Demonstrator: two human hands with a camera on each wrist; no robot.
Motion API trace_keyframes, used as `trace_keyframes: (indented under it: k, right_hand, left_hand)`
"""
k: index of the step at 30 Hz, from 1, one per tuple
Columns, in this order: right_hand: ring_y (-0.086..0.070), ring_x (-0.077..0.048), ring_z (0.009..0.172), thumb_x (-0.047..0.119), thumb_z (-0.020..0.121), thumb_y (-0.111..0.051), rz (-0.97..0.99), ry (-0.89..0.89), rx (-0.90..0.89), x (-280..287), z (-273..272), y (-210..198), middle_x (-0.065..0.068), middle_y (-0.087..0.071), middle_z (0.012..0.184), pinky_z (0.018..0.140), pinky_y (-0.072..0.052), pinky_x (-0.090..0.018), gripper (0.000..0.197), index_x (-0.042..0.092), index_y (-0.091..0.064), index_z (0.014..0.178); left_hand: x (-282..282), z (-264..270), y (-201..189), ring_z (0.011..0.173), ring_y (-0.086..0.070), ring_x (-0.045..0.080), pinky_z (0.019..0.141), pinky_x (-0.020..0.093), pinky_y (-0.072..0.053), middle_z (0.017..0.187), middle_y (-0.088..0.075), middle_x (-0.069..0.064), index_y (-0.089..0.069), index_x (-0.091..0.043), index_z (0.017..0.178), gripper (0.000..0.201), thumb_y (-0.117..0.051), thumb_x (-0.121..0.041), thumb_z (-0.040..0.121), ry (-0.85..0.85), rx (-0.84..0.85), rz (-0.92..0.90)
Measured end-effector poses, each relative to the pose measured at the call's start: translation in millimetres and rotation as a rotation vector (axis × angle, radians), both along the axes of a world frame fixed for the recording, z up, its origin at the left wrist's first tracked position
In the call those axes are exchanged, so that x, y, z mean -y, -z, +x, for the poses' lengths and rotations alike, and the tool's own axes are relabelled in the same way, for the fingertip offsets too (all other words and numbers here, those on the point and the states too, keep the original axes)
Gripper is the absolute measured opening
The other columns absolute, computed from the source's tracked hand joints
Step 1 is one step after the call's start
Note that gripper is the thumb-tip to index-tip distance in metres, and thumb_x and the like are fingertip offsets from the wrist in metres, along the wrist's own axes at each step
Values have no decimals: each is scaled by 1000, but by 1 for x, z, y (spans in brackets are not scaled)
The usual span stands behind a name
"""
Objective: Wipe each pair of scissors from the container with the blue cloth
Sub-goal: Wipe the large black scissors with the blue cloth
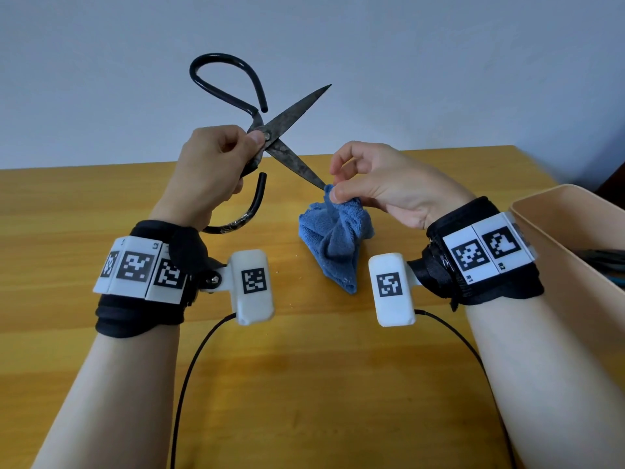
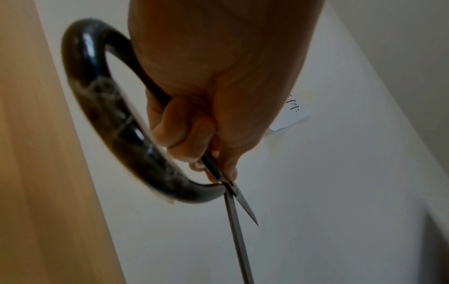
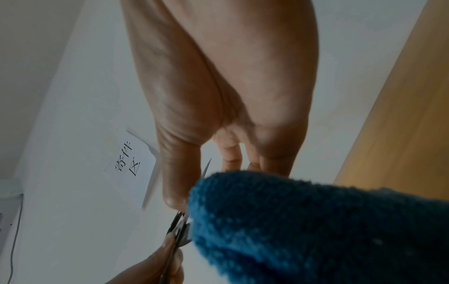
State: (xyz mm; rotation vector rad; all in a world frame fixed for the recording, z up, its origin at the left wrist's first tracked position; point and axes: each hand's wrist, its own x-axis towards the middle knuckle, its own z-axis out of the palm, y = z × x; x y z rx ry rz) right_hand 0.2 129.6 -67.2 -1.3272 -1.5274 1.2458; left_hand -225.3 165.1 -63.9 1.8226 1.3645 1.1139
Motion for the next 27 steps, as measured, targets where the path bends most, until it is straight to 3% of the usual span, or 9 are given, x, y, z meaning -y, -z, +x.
trace_keyframes:
  k: [5, 7, 9, 14, 17, 20, 23, 25, 27]
  right_hand:
    - [-58, -16, 72, -6, 77, -76, -34, -35, 72, -3, 7, 7, -3, -61, 79, 65, -48, -25, 29, 13, -60, 92]
    - [-64, -14, 71, 3, 78, -80, -65, -91, 92, -2, 7, 7, -4, -69, 78, 63, -53, -23, 26, 9, -65, 97]
    - [-71, -15, 77, 10, 81, -80, -58, -93, 105, -2, 5, 8, -8, -75, 84, 72, -59, -26, 27, 4, -67, 104]
    - [-73, -17, 87, 14, 92, -70, 6, 63, 59, -5, 2, 10, -10, -76, 100, 78, -60, -32, 22, 8, -67, 113]
    - [-71, -21, 101, 14, 93, -68, 73, 147, 29, -7, 2, 10, -7, -71, 114, 85, -61, -35, 28, 17, -65, 120]
    - [-64, -8, 111, 19, 93, -66, 172, 178, 44, -7, 1, 8, 3, -59, 132, 96, -56, -38, 40, 33, -60, 130]
    - [-58, 4, 114, 21, 97, -61, 237, 171, 58, -5, -1, 3, 7, -47, 145, 106, -47, -34, 45, 44, -54, 135]
    - [-54, 7, 118, 18, 99, -58, 290, 176, 29, -4, -2, 1, 8, -52, 137, 106, -43, -30, 38, 38, -57, 131]
    - [-59, 4, 106, 17, 100, -57, 333, 192, 14, -4, -1, 0, 12, -60, 115, 102, -44, -28, 25, 26, -62, 123]
  left_hand:
    - [0, -14, -4, 39, -31, 5, 41, 17, -26, 46, -35, -15, -54, -14, 72, 39, -51, -35, 106, -60, 70, -29]
    - [0, -17, -5, 39, -31, 5, 41, 16, -25, 51, -35, -11, -52, -15, 73, 39, -49, -35, 106, -79, 60, -55]
    - [0, -16, -6, 40, -29, 5, 41, 16, -25, 59, -34, -4, -51, -14, 78, 37, -47, -37, 106, -74, 32, -107]
    - [1, -7, -6, 53, -35, 13, 56, 28, -27, 73, -49, 0, -57, -18, 87, 35, -44, -47, 103, 39, 32, -249]
    - [2, 4, -10, 46, -38, 9, 48, 22, -30, 70, -51, -6, -51, -20, 80, 35, -41, -41, 106, 164, 195, -387]
    - [6, 12, -16, 39, -30, 7, 37, 18, -24, 70, -43, -2, -43, -17, 75, 39, -30, -37, 105, 355, 323, -520]
    - [9, 11, -17, 40, -24, 8, 41, 24, -13, 69, -37, 1, -42, -15, 72, 46, -23, -44, 103, 498, 375, -602]
    - [9, 11, -16, 41, -23, 8, 44, 27, -10, 69, -34, 3, -41, -14, 72, 50, -19, -48, 102, 575, 411, -646]
    - [9, 11, -15, 41, -21, 8, 42, 26, -10, 69, -31, 3, -42, -12, 72, 54, -18, -51, 102, 629, 442, -684]
